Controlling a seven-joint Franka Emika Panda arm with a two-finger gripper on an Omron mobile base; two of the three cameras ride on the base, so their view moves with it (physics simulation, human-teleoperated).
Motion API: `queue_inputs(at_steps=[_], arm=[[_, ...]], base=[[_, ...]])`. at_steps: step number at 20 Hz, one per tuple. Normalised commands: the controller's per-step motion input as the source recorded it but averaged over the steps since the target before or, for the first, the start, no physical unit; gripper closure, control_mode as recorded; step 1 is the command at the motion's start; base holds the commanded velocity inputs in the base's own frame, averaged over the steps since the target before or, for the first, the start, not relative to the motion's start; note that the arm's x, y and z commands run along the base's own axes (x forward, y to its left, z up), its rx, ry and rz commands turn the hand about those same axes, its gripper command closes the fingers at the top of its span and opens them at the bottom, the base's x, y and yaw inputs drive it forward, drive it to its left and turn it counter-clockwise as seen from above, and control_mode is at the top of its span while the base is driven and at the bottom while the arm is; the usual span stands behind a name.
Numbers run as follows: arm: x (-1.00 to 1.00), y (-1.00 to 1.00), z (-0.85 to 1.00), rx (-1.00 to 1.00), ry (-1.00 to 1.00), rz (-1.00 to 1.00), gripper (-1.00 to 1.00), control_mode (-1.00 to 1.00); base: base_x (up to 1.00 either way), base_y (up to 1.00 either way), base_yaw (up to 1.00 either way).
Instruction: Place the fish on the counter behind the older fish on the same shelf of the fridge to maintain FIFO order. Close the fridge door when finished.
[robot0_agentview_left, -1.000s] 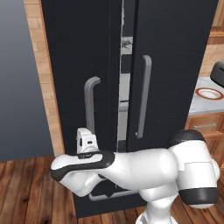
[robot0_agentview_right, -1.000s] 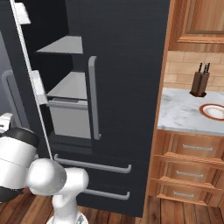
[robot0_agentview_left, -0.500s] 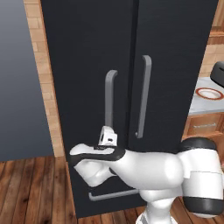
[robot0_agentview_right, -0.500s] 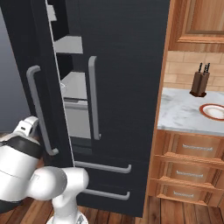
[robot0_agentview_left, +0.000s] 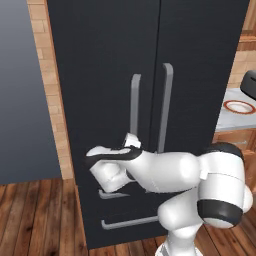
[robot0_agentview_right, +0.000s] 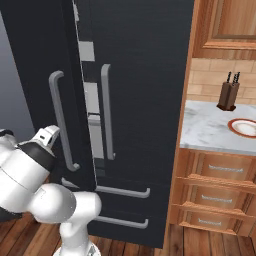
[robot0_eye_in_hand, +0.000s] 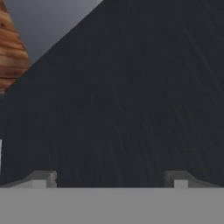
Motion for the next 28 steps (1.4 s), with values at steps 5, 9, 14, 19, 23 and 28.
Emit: queue_inputs(at_steps=[5, 9, 14, 19, 23, 28], arm=[[0.38, 0.00, 0.04, -0.01, -0.01, -0.18, -1.00, -1.00], [0.42, 0.00, 0.02, -0.01, -0.03, -0.18, -1.00, -1.00], [0.49, 0.00, 0.01, 0.00, -0.02, -0.16, -1.00, -1.00], [0.51, 0.00, 0.02, 0.00, -0.01, -0.15, -1.00, -1.00], [0.55, 0.00, 0.00, 0.00, 0.00, -0.13, -1.00, -1.00], [0.59, 0.00, 0.00, 0.00, 0.00, -0.12, -1.00, -1.00]], base=[[0.00, 0.00, 0.00], [0.00, 0.00, 0.00], [0.00, 0.00, 0.00], [0.00, 0.00, 0.00], [0.00, 0.00, 0.00], [0.00, 0.00, 0.00]])
